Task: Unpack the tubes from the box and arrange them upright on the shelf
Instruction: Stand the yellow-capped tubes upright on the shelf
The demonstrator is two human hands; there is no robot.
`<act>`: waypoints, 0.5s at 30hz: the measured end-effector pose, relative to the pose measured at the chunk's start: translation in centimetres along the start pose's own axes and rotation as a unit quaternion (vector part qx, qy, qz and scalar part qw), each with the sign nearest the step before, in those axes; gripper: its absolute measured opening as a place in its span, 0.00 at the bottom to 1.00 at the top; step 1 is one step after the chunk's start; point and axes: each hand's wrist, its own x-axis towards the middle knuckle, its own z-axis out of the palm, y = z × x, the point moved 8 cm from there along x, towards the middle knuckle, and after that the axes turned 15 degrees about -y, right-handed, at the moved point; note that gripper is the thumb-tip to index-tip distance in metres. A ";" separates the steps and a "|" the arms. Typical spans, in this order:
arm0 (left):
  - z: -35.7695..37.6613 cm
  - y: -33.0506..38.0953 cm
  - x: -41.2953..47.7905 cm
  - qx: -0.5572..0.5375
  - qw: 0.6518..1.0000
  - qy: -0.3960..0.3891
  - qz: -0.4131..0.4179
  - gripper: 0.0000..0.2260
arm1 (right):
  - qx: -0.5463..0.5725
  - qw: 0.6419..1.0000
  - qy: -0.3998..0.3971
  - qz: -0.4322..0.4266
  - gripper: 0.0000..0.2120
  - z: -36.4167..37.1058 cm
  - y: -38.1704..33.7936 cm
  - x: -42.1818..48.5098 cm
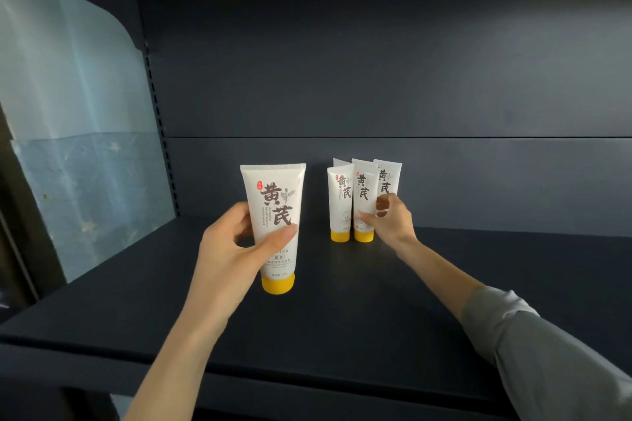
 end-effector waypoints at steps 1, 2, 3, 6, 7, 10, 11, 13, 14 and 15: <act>-0.1 -0.2 0.1 -0.005 1.000 0.000 -0.003 0.14 | -0.012 1.000 0.009 -0.008 0.22 -0.4 -0.4 -0.3; -0.2 -0.3 0.1 -0.012 1.000 -0.001 -0.006 0.13 | -0.019 0.999 0.018 -0.017 0.22 -0.9 -0.9 -0.7; -0.3 -0.4 0.3 -0.020 1.000 -0.004 -0.008 0.13 | -0.023 0.999 0.025 -0.030 0.21 -1.2 -1.5 -1.1; 0.2 -0.5 0.8 -0.048 0.999 -0.013 -0.014 0.12 | -0.019 0.996 0.015 -0.087 0.18 -1.4 -4.0 -3.2; 0.6 -0.6 1.0 -0.059 0.998 -0.015 -0.016 0.12 | -0.012 0.994 -0.001 -0.110 0.17 -1.1 -4.9 -4.1; 2.1 -0.7 1.7 -0.093 0.995 -0.020 -0.021 0.12 | 0.018 0.977 -0.073 -0.199 0.17 0.1 -7.8 -8.1; 2.6 -0.7 1.9 -0.106 0.994 -0.023 -0.021 0.11 | 0.024 0.969 -0.100 -0.226 0.17 0.6 -8.5 -9.6; 3.8 -0.8 2.2 -0.125 0.992 -0.029 -0.017 0.11 | 0.019 0.954 -0.151 -0.258 0.22 1.5 -9.5 -12.1; 4.2 -0.8 2.3 -0.128 0.991 -0.031 -0.014 0.11 | 0.015 0.949 -0.172 -0.265 0.25 1.9 -9.7 -13.1; 4.5 -0.7 2.4 -0.128 0.991 -0.032 -0.011 0.11 | 0.014 0.945 -0.188 -0.268 0.29 2.2 -9.9 -13.8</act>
